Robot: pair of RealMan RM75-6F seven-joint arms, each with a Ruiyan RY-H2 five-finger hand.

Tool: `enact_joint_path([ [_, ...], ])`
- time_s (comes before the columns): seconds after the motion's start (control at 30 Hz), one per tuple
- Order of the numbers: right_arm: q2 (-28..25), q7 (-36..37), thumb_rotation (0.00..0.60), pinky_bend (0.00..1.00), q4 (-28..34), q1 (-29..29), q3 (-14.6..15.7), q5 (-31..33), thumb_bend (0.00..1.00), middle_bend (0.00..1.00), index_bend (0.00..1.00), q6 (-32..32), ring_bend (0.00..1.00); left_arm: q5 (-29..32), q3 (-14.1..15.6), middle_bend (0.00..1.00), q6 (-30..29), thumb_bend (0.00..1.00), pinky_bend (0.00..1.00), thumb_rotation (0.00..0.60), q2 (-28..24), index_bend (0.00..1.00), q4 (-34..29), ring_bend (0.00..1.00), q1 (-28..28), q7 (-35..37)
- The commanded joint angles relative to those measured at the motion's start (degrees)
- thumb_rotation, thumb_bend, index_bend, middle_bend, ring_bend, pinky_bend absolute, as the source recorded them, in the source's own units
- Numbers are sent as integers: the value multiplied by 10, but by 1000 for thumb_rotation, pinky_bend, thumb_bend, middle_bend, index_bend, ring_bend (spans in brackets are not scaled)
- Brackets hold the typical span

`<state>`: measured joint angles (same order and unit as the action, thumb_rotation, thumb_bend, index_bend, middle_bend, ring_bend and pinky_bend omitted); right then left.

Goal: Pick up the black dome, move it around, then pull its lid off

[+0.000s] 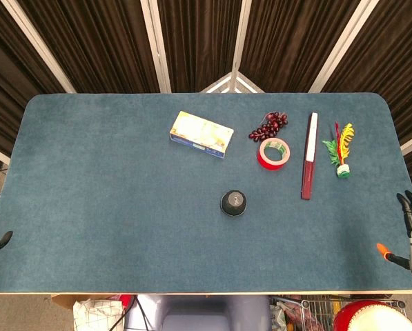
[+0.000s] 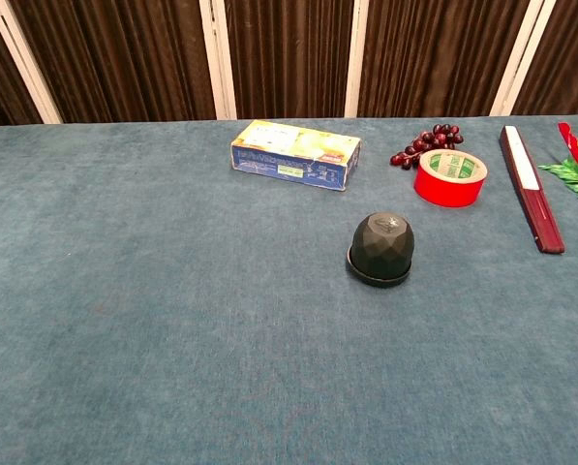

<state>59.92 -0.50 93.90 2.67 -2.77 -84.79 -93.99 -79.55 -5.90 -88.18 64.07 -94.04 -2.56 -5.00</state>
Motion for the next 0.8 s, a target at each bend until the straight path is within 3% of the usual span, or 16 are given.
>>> enact_joint_path([
  [0.03, 3, -2, 600, 0, 1, -2, -1, 0, 119, 81, 56, 0, 0, 0, 0, 0, -1, 306, 88, 600, -3, 207, -3, 0, 2, 2],
  [0.5, 2, 12, 600, 0, 17, 2, -10, 4, 120, 80, 56, 28, 0, -3, -2, 0, 0, 306, 88, 600, -2, 191, -3, 0, 0, 12],
  [0.67, 2, 46, 600, 0, 28, 9, -6, 3, 120, 80, 56, 57, 0, -6, -2, 0, -14, 307, 88, 600, -6, 171, -11, 0, 7, 19],
  [0.8, 6, 135, 600, 0, 44, 40, -9, -9, 120, 80, 66, 111, 0, 2, -3, 0, -13, 307, 88, 600, -11, 169, -18, 0, 11, 27],
])
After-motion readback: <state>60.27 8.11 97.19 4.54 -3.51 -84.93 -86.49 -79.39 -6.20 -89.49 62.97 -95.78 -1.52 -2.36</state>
